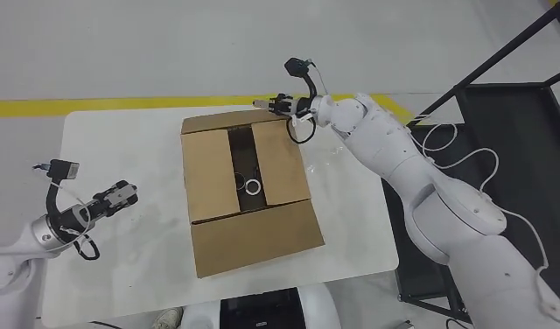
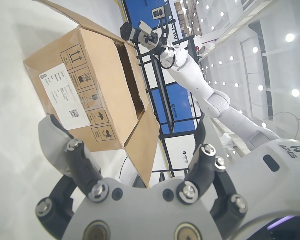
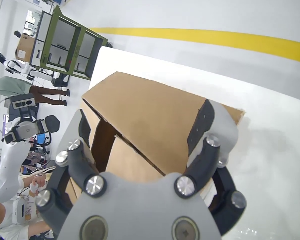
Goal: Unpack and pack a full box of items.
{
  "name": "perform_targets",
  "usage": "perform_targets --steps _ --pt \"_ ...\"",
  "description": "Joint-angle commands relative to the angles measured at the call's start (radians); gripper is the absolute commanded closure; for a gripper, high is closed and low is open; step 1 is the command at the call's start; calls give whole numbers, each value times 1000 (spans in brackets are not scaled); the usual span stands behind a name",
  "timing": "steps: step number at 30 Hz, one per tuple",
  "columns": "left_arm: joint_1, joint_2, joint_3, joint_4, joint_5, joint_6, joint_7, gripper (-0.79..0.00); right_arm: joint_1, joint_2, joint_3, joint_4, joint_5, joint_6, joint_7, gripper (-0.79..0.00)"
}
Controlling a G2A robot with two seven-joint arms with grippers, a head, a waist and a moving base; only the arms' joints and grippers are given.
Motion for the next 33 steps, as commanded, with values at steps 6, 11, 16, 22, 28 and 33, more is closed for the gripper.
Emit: perform_targets --steps 6,11,16,22,28,33 --pt "-2 2 11 -6 13 4 -2 -785 14 -17 17 66 11 -16 99 -785" --pt "-3 3 17 -8 17 4 2 -785 14 -13 59 84 55 -110 119 -785" --pt "-1 4 13 -8 2 -5 15 -785 0 12 124 49 154 -249 238 -785" --pt "10 3 -10 -12 -62 -43 40 -785 -88 68 200 -118 336 -217 551 -785" --pt "24 4 -36 -17 -110 -65 37 -785 -247 131 254 -386 325 -41 641 -785" --pt "44 4 -50 -18 -120 -79 31 -785 -368 170 295 -598 200 86 542 -785"
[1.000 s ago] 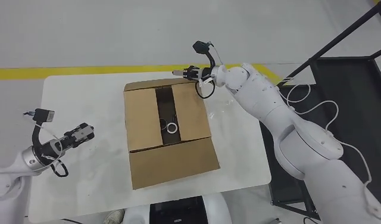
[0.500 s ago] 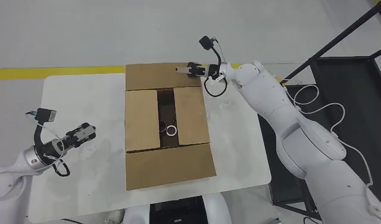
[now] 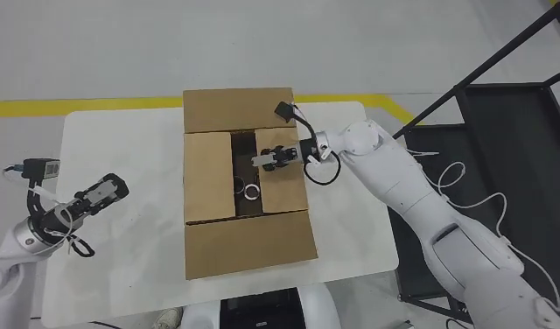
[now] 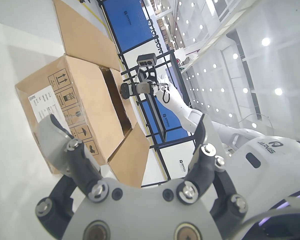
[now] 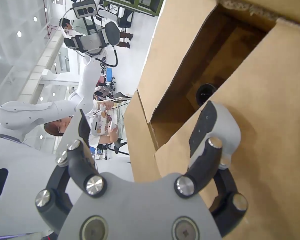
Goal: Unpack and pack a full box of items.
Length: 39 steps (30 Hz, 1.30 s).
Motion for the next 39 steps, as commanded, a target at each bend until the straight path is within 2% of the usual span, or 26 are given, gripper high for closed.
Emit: perform_targets --steps 1,7,10,13,30,34,39 --pt "10 0 -4 3 -5 -7 -3 -785 -49 12 16 -91 -35 50 -35 -785" --pt "26 -1 -16 19 -38 -21 -6 -785 -130 28 25 -255 -152 141 -115 -785" --pt "31 0 -25 23 -53 -25 -14 -785 -155 24 5 -292 -182 177 -140 -785" --pt "35 0 -33 24 -64 -30 -16 -785 -158 15 -11 -288 -189 189 -173 -785" --pt "44 -1 -40 21 -79 -41 -14 -785 -152 11 -11 -281 -167 166 -156 -785" --pt "-13 -6 19 29 -20 -38 47 -785 -152 11 -11 -281 -167 166 -156 -785" --pt "-108 -12 106 104 36 -36 74 -785 -152 11 -11 -281 -167 166 -156 -785"
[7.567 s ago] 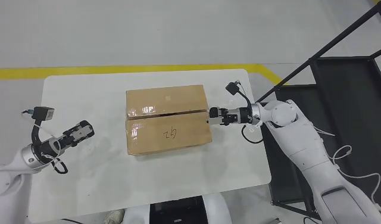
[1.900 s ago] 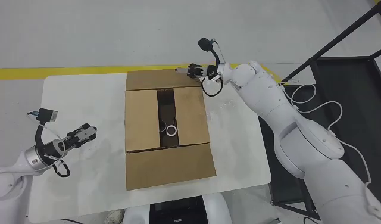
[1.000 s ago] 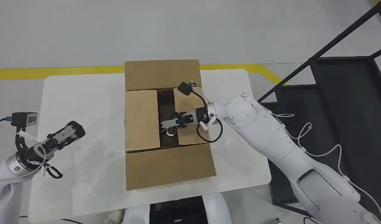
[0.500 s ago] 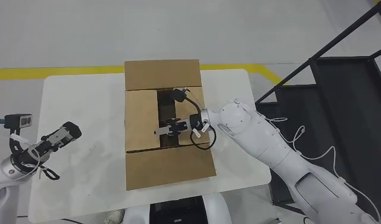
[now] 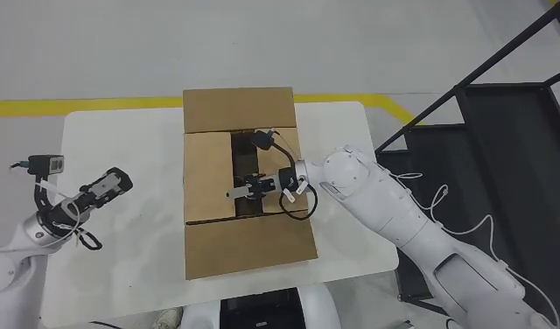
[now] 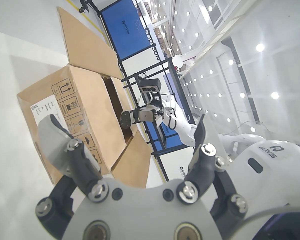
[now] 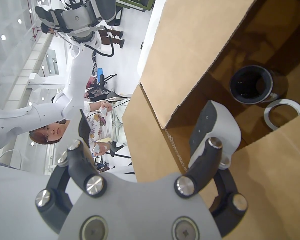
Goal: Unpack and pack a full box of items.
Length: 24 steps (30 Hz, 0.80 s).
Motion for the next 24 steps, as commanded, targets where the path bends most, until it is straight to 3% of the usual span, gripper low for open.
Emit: perform_targets --steps 1,6,14,20,24 --pt "-39 -3 31 44 3 -2 13 -785 0 0 0 0 0 0 0 -785" --pt "-74 -5 52 104 1 -24 20 -785 -14 -5 -8 -2 -5 25 -27 -785" --pt "-52 -3 33 108 -21 -39 7 -785 27 -40 -59 48 56 67 -15 -785" --pt "-24 -1 7 75 -53 -40 -5 -785 78 -88 -131 101 131 44 29 -785" --pt "-5 0 -15 51 -105 -47 -15 -785 102 -116 -153 128 215 -54 79 -785"
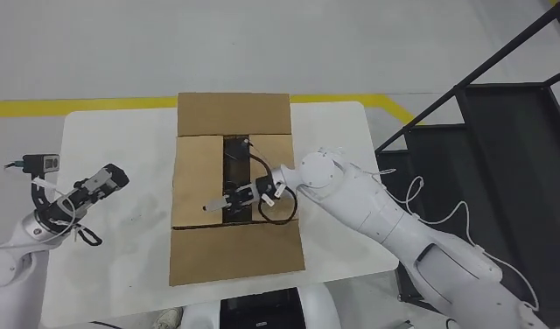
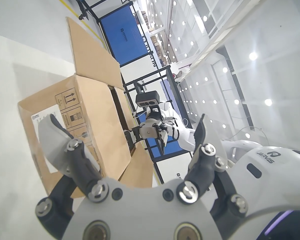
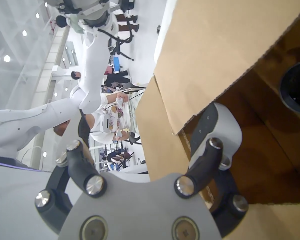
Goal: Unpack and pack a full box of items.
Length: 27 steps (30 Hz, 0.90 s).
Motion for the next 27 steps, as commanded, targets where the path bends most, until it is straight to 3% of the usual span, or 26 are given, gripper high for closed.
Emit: perform_targets --steps 1,11,18,27 --pt "13 0 -14 -16 -35 -2 -8 -785 10 -11 -4 9 43 -64 28 -785" --pt "61 -1 -71 -82 -230 11 -63 -785 69 -66 -39 9 88 -189 32 -785" --pt "102 -3 -134 -126 -346 4 -112 -785 163 -157 -136 71 84 -228 -18 -785" --pt "143 -6 -234 -158 -490 44 -187 -785 246 -295 -255 259 79 -223 -49 -785"
